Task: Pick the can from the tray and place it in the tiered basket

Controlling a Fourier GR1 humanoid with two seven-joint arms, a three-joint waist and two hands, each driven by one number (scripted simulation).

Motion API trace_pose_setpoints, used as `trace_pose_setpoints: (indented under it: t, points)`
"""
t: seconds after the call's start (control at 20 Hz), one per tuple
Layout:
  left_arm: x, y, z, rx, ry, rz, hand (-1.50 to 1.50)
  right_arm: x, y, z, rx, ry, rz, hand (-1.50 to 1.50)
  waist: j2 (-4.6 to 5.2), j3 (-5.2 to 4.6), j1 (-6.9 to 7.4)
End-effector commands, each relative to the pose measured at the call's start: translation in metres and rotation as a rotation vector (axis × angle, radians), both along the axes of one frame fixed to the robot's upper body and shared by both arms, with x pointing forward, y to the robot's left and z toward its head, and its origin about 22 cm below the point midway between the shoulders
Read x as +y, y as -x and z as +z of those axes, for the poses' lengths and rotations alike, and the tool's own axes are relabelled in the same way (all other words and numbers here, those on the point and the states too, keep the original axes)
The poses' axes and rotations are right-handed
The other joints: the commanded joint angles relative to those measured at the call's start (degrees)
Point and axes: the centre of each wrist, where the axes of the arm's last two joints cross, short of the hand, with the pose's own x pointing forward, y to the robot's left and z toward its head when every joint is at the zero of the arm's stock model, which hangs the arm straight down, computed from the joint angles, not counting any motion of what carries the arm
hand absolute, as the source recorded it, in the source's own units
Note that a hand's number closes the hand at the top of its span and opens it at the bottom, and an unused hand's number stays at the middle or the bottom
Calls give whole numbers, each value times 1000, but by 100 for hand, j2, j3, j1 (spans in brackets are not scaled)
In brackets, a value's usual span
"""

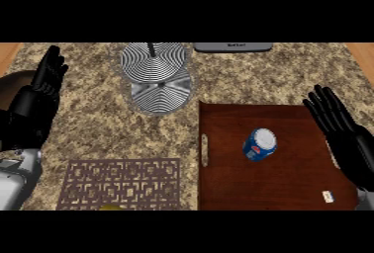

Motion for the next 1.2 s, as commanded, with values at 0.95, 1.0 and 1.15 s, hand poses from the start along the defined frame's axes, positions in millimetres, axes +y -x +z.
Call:
trace_pose_setpoints:
  t: [0.95,1.0,1.15]
  points:
    - [-26,32,-137,282,206,-259,0,132,-53,74,-100,571,194,-150,-139,16,76]
    - [-25,29,-130,277,197,-260,0,123,-57,79,-105,708,185,-150,-161,11,75]
    - [-23,34,-136,278,198,-239,0,105,-57,100,-56,1040,202,-150,-196,-6,58]
